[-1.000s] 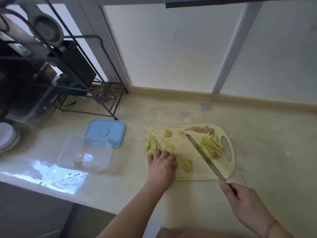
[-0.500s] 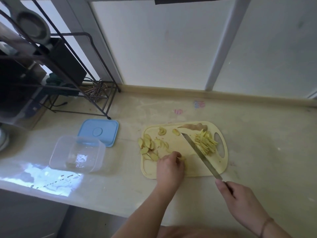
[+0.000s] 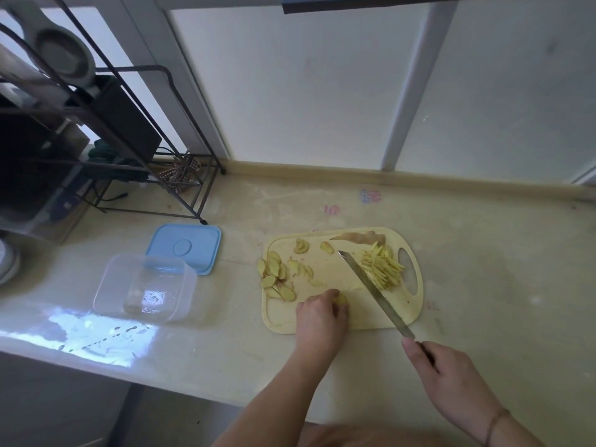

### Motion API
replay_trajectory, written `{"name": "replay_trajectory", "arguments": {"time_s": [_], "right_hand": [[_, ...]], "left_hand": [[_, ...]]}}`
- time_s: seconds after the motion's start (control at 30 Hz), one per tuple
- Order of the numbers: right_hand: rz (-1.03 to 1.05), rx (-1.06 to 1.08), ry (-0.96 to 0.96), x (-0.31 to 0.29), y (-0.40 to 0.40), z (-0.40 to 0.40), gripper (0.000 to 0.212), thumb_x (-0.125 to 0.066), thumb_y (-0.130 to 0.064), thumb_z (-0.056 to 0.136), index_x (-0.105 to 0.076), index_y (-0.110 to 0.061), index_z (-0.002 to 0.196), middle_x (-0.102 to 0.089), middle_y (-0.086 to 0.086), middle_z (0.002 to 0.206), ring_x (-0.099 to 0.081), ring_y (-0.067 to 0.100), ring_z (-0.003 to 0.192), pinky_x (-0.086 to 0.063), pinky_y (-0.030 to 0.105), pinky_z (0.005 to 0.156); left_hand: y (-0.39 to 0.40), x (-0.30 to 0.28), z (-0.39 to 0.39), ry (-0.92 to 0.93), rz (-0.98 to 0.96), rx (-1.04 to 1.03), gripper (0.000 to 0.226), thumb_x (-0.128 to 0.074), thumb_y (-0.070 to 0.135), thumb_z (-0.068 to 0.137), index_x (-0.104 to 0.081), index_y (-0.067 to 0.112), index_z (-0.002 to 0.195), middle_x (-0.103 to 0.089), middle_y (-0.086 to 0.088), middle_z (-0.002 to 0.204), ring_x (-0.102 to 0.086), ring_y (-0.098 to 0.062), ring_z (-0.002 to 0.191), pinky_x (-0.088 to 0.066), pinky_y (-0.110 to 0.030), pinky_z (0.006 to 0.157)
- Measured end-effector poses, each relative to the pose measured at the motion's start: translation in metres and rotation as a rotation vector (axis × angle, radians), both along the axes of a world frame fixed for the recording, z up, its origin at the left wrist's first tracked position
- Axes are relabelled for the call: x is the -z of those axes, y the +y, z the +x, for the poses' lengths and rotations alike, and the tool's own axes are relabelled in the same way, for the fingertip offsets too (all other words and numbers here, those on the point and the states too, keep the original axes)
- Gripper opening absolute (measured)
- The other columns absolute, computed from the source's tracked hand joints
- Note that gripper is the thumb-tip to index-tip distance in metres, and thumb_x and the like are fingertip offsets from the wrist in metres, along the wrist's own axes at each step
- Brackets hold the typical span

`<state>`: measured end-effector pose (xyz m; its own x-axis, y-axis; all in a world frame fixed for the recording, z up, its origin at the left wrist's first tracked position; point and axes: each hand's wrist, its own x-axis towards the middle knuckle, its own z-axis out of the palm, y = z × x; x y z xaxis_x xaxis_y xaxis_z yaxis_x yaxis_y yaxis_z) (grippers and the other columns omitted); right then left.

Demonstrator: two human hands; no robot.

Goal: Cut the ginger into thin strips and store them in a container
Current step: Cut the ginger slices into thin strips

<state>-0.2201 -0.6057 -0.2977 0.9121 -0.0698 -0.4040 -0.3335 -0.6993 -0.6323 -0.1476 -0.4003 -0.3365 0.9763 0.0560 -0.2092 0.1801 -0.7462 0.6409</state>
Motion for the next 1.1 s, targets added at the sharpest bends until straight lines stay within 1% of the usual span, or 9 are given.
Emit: {"name": "replay_trajectory", "arguments": {"time_s": [0.2,0.5,0.6,0.7,0.77,0.87,1.0,1.03,1.1], "right_hand": [[0.012,0.001,-0.006,0.0,-0.002,0.002,0.056,-0.048,-0.055,0.096,-0.037,-0.017,0.056,-0.042,-0.01,0.043,-0.045,0.011,0.05,-0.035,0.027,0.054],[0.054,-0.012,-0.002,-0.004,-0.004,0.007,0.059,-0.04,-0.068,0.088,-0.036,-0.018,0.056,-0.042,-0.012,0.043,-0.043,0.011,0.05,-0.035,0.027,0.053],[0.04,-0.024,0.011,-0.004,-0.005,0.008,0.057,-0.048,-0.056,0.097,-0.036,-0.018,0.057,-0.043,-0.012,0.044,-0.043,0.011,0.05,-0.033,0.028,0.052],[0.044,-0.027,0.013,-0.005,-0.006,0.01,0.057,-0.051,-0.054,0.099,-0.037,-0.017,0.057,-0.043,-0.012,0.044,-0.045,0.011,0.051,-0.034,0.028,0.053],[0.056,-0.022,0.015,-0.006,-0.006,0.01,0.064,-0.043,-0.068,0.096,-0.037,-0.017,0.057,-0.045,-0.012,0.045,-0.045,0.011,0.051,-0.033,0.028,0.052],[0.067,-0.003,-0.001,-0.012,-0.006,0.011,0.086,-0.019,-0.102,0.07,-0.037,-0.02,0.056,-0.045,-0.012,0.045,-0.046,0.01,0.05,-0.036,0.026,0.052],[0.045,0.007,0.023,-0.011,-0.005,0.011,0.066,-0.038,-0.07,0.096,-0.038,-0.017,0.057,-0.045,-0.014,0.044,-0.046,0.01,0.051,-0.033,0.028,0.052],[0.037,0.008,0.023,-0.01,-0.005,0.012,0.065,-0.038,-0.07,0.096,-0.038,-0.017,0.057,-0.045,-0.015,0.044,-0.046,0.009,0.05,-0.033,0.028,0.052],[0.053,0.011,0.03,-0.014,-0.004,0.012,0.077,-0.027,-0.09,0.082,-0.037,-0.019,0.056,-0.044,-0.013,0.044,-0.045,0.01,0.049,-0.035,0.027,0.052]], "left_hand": [[-0.003,-0.001,0.002,0.022,0.051,-0.042,0.034,-0.056,0.036,0.097,-0.067,0.016,0.122,-0.073,-0.004,0.1,-0.065,-0.027,0.099,-0.047,-0.041,0.096],[-0.008,0.007,-0.006,-0.172,0.239,0.049,0.018,-0.071,0.031,0.081,-0.074,0.025,0.097,-0.071,0.004,0.087,-0.065,-0.025,0.08,-0.044,-0.037,0.072],[-0.008,0.003,-0.006,-0.167,0.152,0.018,0.019,-0.068,0.026,0.086,-0.075,0.023,0.103,-0.074,0.004,0.091,-0.066,-0.024,0.087,-0.041,-0.036,0.079],[-0.002,-0.007,0.0,-0.024,-0.071,-0.159,0.026,-0.064,0.017,0.092,-0.076,0.02,0.114,-0.075,0.001,0.104,-0.067,-0.02,0.1,-0.049,-0.036,0.094],[0.006,-0.014,0.007,0.084,-0.131,-0.219,0.028,-0.063,0.018,0.095,-0.074,0.019,0.12,-0.074,0.0,0.112,-0.066,-0.018,0.106,-0.051,-0.031,0.097],[0.01,-0.015,0.011,0.136,-0.087,-0.137,0.026,-0.064,0.025,0.097,-0.074,0.018,0.12,-0.074,-0.001,0.112,-0.066,-0.018,0.106,-0.05,-0.033,0.1],[0.008,-0.011,0.01,0.086,0.018,-0.061,0.018,-0.062,0.022,0.096,-0.077,0.013,0.101,-0.069,-0.004,0.093,-0.062,-0.027,0.09,-0.049,-0.044,0.092],[0.008,-0.01,0.01,0.079,0.037,-0.053,0.018,-0.062,0.022,0.096,-0.077,0.013,0.101,-0.066,-0.003,0.093,-0.061,-0.027,0.089,-0.049,-0.044,0.091],[0.007,-0.01,0.01,0.068,0.08,-0.031,0.019,-0.061,0.024,0.096,-0.076,0.012,0.097,-0.063,-0.003,0.089,-0.06,-0.026,0.085,-0.05,-0.042,0.086]]}}
